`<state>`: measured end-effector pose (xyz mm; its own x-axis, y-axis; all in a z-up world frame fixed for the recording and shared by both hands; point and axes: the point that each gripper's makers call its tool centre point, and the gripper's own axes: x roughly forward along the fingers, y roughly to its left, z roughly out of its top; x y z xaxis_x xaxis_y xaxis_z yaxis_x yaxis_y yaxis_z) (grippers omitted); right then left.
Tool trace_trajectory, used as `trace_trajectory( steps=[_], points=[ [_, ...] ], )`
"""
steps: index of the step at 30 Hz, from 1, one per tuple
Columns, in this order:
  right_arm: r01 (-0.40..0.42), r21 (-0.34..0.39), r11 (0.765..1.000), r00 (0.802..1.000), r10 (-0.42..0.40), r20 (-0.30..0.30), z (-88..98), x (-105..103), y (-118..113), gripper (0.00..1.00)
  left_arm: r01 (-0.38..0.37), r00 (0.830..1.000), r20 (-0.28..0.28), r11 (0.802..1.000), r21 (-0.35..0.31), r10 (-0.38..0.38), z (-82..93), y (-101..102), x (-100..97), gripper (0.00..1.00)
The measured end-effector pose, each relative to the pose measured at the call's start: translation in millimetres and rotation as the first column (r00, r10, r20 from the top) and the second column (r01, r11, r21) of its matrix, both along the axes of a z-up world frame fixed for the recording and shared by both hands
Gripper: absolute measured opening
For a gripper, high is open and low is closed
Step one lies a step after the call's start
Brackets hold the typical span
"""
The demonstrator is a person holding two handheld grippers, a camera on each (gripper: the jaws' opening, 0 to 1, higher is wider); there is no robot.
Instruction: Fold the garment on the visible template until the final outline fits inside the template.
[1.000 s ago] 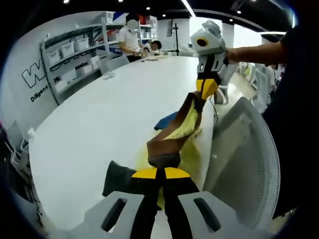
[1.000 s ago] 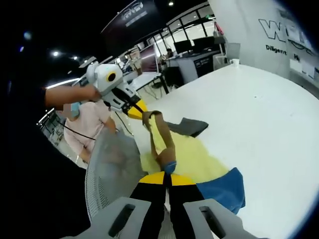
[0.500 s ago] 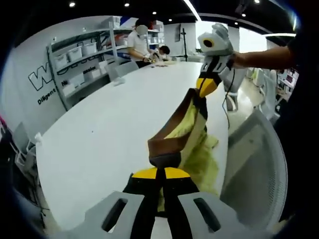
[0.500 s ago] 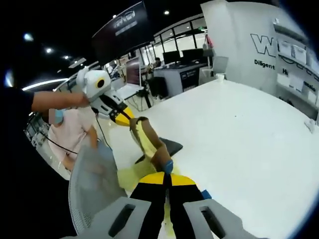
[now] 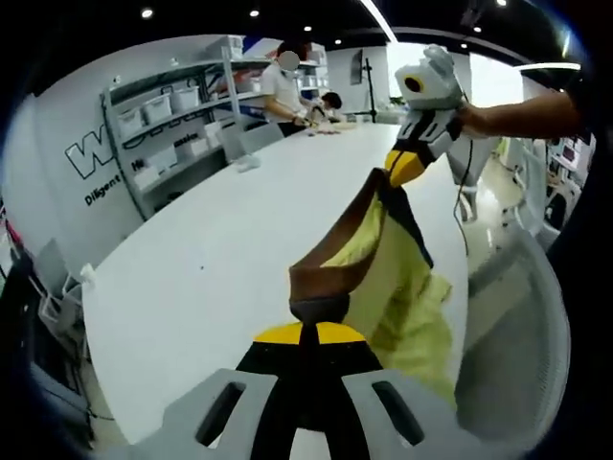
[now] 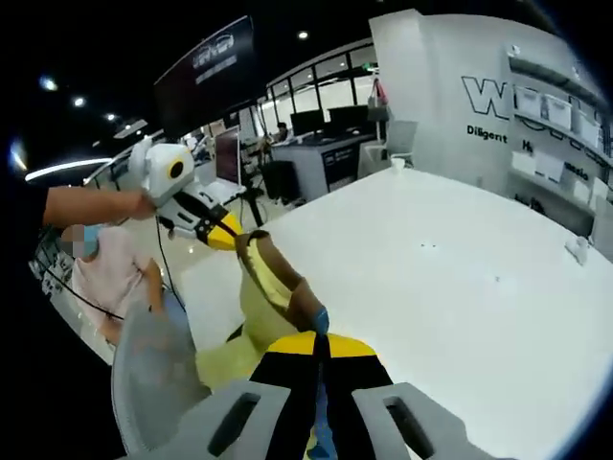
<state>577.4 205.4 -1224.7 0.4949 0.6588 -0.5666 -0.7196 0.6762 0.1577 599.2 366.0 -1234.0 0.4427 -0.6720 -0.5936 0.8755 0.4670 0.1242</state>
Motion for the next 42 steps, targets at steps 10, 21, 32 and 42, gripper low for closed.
trace_trajectory(
  steps=[10,21,32,42],
  points=[
    [0.037,-0.010,0.999,0.998,-0.036,0.046,12.2,27,-5,0.00,-0.017,0.999,0.029,1.000,0.007,0.017,11.9,-3,29.1,0.03],
    [0.098,-0.037,0.995,0.992,-0.095,0.081,14.3,60,-11,0.00,-0.047,0.998,0.046,0.998,0.031,0.046,16.2,-7,59.7,0.03],
    [0.142,-0.074,0.987,0.986,-0.134,0.104,8.0,87,-13,0.00,-0.064,0.996,0.066,0.997,0.053,0.060,9.0,-9,89.3,0.03],
    [0.145,-0.145,0.979,0.983,-0.126,0.132,-10.6,109,-12,0.00,-0.087,0.989,0.128,0.991,0.100,0.074,0.4,-10,110.1,0.03]
  ],
)
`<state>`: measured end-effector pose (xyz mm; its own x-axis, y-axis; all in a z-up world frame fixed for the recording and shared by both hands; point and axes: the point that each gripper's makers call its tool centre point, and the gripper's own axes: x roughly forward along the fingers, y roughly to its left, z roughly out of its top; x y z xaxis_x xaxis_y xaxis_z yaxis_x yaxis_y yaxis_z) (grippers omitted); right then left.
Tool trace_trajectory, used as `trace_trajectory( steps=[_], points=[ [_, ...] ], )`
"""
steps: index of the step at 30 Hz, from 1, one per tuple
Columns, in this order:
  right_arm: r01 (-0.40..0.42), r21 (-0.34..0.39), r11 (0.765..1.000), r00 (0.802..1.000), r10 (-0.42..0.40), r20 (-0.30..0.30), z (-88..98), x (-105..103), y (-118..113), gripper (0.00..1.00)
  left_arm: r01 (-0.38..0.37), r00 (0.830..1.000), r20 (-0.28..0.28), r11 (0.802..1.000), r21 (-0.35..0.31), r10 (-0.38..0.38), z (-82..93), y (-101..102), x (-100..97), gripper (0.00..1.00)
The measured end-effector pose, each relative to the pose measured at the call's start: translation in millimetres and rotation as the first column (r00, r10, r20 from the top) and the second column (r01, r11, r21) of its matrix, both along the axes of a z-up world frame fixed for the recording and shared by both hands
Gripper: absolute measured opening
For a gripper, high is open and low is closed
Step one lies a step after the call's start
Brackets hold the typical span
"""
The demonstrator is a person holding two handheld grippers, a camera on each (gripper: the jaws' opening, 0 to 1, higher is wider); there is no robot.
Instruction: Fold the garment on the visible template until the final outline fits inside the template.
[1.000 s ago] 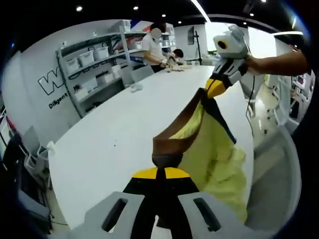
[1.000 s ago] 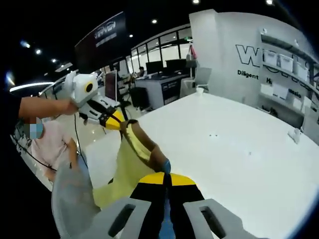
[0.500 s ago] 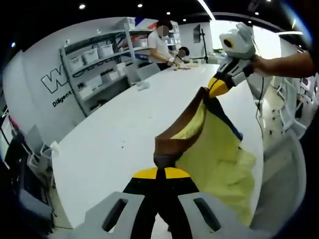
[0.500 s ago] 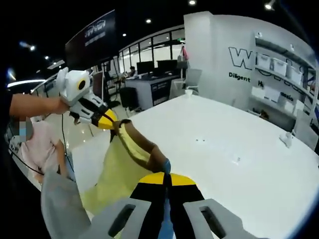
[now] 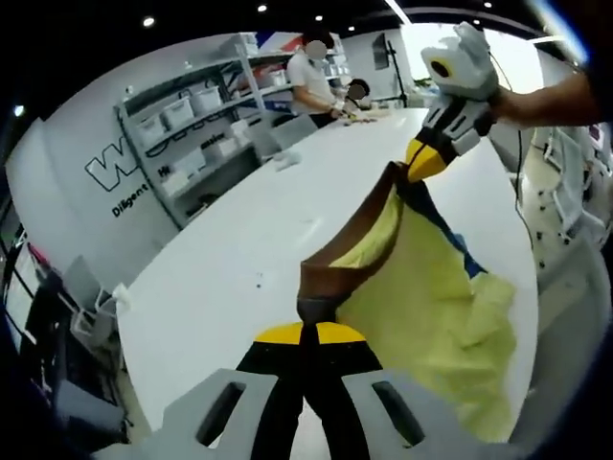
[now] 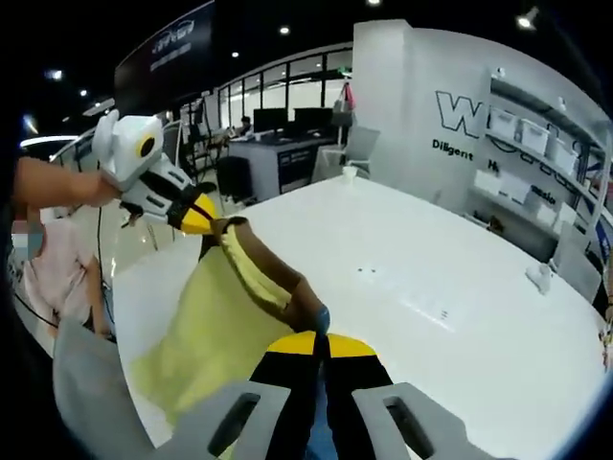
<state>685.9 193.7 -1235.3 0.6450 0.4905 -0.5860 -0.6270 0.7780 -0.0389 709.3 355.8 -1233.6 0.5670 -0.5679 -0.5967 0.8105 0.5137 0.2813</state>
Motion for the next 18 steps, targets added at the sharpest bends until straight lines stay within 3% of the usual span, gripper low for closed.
trace_trajectory(
  steps=[8,18],
  points=[
    [0.029,-0.048,0.998,1.000,-0.029,-0.004,-22.7,25,-6,0.00,-0.002,1.000,0.013,0.999,0.043,0.001,-15.6,-3,16.0,0.03],
    [0.061,-0.047,0.997,0.997,-0.062,-0.039,-53.2,33,-13,0.00,0.000,1.000,-0.017,0.998,0.063,0.001,-38.2,-8,24.0,0.04]
  ],
)
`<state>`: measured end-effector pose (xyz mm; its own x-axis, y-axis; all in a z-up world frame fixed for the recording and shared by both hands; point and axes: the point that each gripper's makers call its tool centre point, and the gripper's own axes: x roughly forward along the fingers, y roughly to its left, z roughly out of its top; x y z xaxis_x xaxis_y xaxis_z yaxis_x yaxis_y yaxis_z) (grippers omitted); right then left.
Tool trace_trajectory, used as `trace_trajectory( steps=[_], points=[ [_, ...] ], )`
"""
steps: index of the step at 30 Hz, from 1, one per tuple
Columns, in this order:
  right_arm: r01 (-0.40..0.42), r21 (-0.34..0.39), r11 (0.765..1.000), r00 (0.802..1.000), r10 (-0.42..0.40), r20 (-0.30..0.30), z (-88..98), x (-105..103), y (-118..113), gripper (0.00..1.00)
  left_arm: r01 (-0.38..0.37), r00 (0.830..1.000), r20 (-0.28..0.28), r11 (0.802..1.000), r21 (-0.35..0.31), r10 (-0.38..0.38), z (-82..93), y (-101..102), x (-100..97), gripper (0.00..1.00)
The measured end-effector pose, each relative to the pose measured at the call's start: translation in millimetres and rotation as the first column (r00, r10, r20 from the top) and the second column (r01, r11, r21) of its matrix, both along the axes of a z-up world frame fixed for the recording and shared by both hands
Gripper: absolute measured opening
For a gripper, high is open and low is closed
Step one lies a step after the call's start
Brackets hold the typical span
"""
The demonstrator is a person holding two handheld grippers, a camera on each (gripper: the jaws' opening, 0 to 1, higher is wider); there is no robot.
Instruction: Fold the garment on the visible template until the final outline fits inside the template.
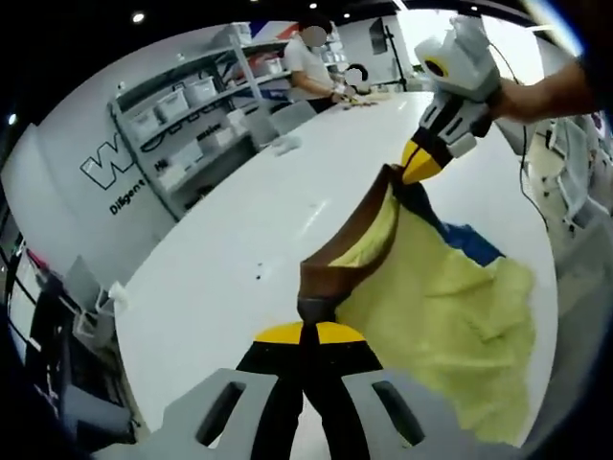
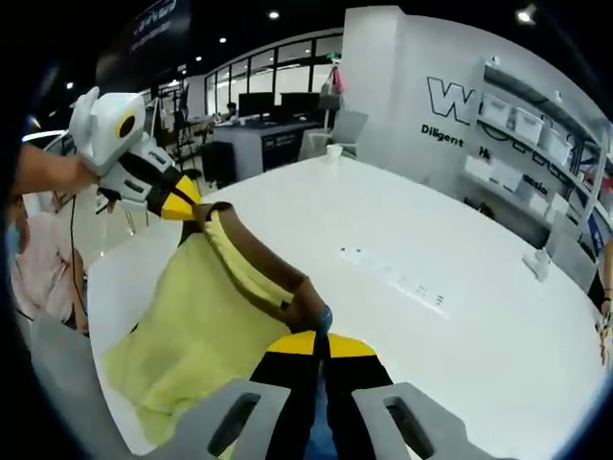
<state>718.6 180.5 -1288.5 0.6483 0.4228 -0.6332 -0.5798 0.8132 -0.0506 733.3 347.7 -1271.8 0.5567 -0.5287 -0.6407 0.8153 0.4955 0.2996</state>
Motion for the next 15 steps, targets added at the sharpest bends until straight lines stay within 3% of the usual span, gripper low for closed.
trace_trajectory(
  steps=[15],
  points=[
    [0.008,-0.032,0.999,0.999,-0.009,-0.039,-43.1,19,2,0.00,-0.027,0.999,-0.044,0.998,0.056,0.030,-54.0,7,21.5,0.04]
  ],
)
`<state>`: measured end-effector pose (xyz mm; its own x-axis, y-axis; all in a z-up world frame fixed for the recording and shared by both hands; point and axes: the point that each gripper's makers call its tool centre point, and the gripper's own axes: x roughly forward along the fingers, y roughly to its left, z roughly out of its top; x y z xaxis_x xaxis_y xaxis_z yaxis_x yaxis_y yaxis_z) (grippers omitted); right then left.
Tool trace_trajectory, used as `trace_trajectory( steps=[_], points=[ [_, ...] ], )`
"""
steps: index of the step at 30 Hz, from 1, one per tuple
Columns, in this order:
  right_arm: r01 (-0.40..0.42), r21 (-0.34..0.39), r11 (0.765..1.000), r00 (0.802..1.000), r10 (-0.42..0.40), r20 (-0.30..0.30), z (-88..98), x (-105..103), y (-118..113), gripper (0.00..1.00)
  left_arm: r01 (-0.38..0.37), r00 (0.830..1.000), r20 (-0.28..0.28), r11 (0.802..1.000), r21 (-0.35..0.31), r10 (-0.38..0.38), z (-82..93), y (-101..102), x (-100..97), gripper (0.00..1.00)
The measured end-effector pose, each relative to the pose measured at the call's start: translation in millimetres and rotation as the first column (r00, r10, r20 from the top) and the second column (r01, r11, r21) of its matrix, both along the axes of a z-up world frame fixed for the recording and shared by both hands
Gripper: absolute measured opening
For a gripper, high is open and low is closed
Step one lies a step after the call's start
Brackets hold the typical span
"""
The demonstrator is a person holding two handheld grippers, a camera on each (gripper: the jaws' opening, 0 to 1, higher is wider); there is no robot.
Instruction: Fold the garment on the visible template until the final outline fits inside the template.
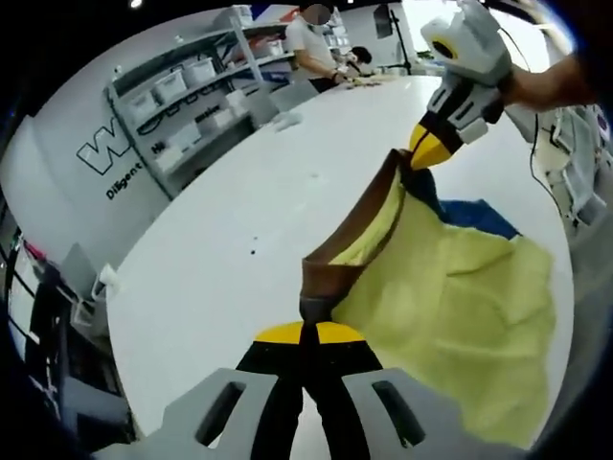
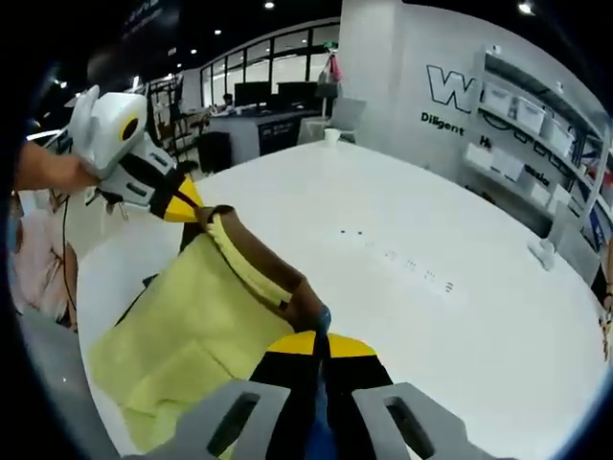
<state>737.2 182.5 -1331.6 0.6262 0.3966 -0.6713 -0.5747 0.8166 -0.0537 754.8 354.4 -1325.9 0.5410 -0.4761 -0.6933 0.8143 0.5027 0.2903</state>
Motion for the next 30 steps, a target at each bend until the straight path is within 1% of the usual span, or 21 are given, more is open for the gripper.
trace_trajectory(
  steps=[4,6,7,9,10,13,17,20,24,27,30],
  points=[
    [0.006,-0.017,1.000,1.000,-0.006,0.003,-8.1,3,0,0.00,-0.013,1.000,-0.006,1.000,0.012,0.013,-9.2,-1,6.8,0.04],
    [0.003,-0.036,0.999,1.000,-0.002,0.014,-14.3,7,-1,0.00,-0.022,1.000,-0.014,1.000,0.017,0.022,-17.4,-1,11.5,0.04],
    [0.001,-0.039,0.999,1.000,-0.001,0.014,-16.8,8,-1,0.00,-0.022,1.000,-0.015,0.999,0.024,0.022,-19.5,-1,11.3,0.04],
    [-0.002,-0.050,0.999,1.000,0.002,0.010,-23.6,11,-1,0.00,-0.019,1.000,-0.015,0.999,0.047,0.020,-29.0,-1,13.2,0.03],
    [-0.002,-0.054,0.999,1.000,0.003,0.010,-25.9,11,-1,0.00,-0.023,0.999,-0.025,0.998,0.054,0.025,-35.2,0,13.3,0.03],
    [-0.008,-0.072,0.997,1.000,0.009,0.006,-33.9,11,0,0.00,-0.021,0.999,-0.025,0.997,0.068,0.023,-43.0,0,10.6,0.03],
    [-0.025,-0.094,0.995,1.000,0.026,0.008,-43.5,13,1,0.00,-0.052,0.998,-0.029,0.996,0.069,0.054,-50.8,2,12.4,0.04],
    [-0.020,-0.102,0.995,1.000,0.020,-0.007,-55.5,15,2,0.00,-0.081,0.996,-0.029,0.993,0.082,0.084,-63.2,3,17.0,0.04],
    [-0.032,-0.137,0.990,0.999,0.031,-0.015,-66.9,18,5,0.00,-0.108,0.994,-0.023,0.990,0.092,0.111,-70.8,5,23.9,0.04],
    [-0.039,-0.146,0.989,0.999,0.037,-0.018,-71.3,21,7,0.00,-0.113,0.993,-0.013,0.987,0.114,0.116,-75.5,8,27.3,0.04],
    [-0.042,-0.149,0.988,0.999,0.037,-0.032,-76.6,23,8,0.00,-0.119,0.992,-0.016,0.984,0.131,0.122,-82.0,9,29.1,0.04]
  ],
)
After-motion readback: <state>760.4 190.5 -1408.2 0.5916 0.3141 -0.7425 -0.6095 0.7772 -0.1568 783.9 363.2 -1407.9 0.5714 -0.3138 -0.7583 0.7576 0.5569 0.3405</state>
